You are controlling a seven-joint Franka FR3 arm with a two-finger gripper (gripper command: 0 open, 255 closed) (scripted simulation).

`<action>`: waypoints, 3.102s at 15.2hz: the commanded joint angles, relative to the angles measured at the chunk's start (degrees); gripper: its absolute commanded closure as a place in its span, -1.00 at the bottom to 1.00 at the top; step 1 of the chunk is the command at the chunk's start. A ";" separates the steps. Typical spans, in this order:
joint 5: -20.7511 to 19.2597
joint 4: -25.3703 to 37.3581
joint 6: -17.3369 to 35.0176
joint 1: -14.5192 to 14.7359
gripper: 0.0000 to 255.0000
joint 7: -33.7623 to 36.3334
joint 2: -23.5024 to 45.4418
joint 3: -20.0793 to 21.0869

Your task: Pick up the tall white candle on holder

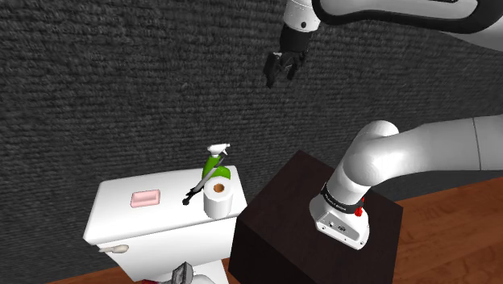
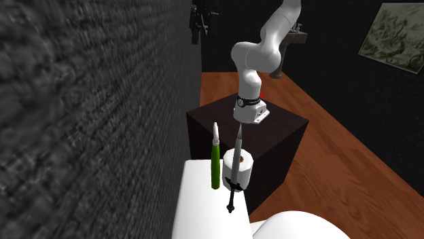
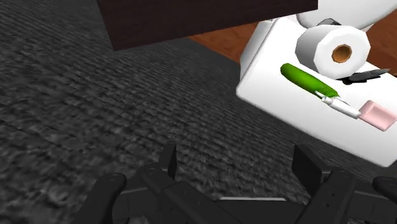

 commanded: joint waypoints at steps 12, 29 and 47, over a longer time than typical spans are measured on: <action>13.27 -10.17 11.77 -1.65 -1.00 37.52 1.46 25.53; 7.33 7.47 29.92 -52.84 -1.00 91.84 31.60 90.94; 23.09 16.81 32.69 -76.56 1.00 91.11 15.62 114.62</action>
